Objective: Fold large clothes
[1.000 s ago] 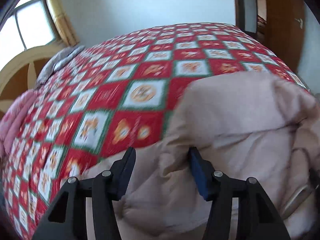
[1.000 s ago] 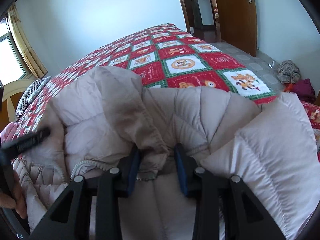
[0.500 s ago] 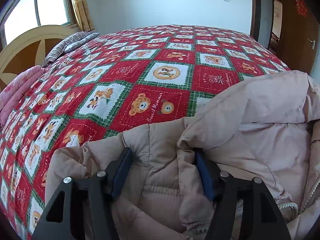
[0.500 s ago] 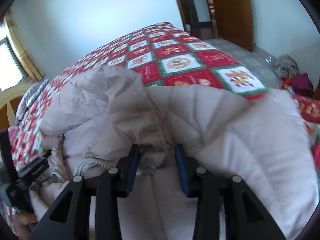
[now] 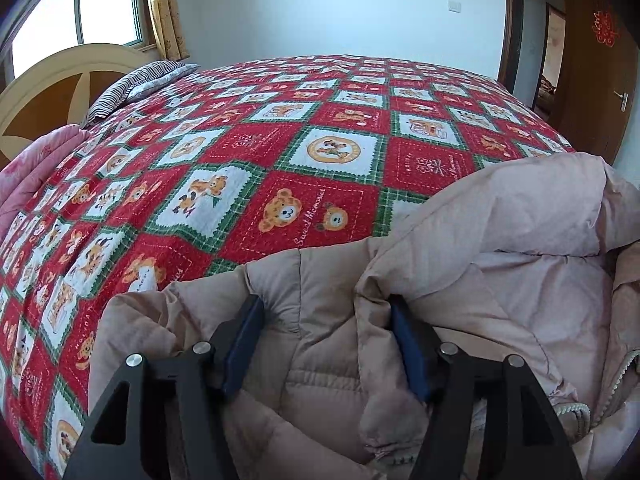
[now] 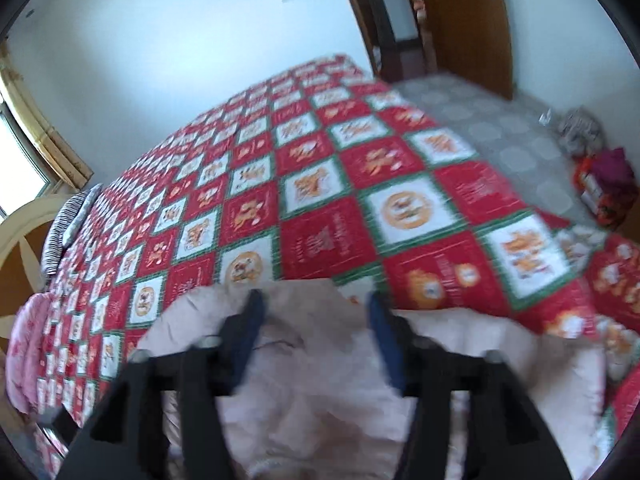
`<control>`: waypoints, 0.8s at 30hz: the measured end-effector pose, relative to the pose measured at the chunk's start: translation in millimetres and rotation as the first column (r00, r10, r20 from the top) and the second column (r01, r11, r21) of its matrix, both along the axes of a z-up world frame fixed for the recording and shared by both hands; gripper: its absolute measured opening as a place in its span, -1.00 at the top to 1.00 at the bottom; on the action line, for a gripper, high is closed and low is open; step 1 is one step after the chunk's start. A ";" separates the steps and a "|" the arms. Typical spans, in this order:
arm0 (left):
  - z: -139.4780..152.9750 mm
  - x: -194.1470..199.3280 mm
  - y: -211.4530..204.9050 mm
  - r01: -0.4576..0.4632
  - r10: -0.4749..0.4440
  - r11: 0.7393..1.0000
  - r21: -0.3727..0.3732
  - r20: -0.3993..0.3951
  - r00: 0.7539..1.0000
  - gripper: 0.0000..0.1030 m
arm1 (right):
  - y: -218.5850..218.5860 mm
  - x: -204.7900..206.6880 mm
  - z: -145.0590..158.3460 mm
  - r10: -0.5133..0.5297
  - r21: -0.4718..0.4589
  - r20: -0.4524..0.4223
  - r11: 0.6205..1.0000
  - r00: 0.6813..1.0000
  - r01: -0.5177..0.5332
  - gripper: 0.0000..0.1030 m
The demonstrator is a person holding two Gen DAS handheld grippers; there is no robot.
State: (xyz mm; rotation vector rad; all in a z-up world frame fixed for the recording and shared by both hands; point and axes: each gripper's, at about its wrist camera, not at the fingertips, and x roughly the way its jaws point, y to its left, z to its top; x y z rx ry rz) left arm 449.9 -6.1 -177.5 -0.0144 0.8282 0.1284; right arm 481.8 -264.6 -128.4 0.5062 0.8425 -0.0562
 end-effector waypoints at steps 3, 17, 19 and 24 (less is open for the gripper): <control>-0.1 0.5 1.1 0.000 0.000 1.000 -0.009 0.001 1.000 -0.28 | 6.7 0.7 -20.9 0.052 0.054 -0.065 0.997 0.997 -0.048 0.12; 1.5 0.7 2.2 0.009 -0.010 0.999 -0.034 -0.007 1.000 -0.29 | 38.2 -71.0 -61.1 0.172 -0.260 -0.023 0.950 0.985 -0.172 0.69; 8.0 -4.4 4.5 0.029 -0.030 0.998 -0.052 -0.023 0.999 -0.29 | 39.4 -69.2 -61.3 0.174 -0.280 -0.019 0.944 0.985 -0.172 0.69; 75.1 -41.4 -5.8 0.157 -0.145 0.983 -0.098 0.123 0.982 -0.29 | 37.3 -70.1 -61.1 0.178 -0.278 -0.005 0.945 0.984 -0.172 0.69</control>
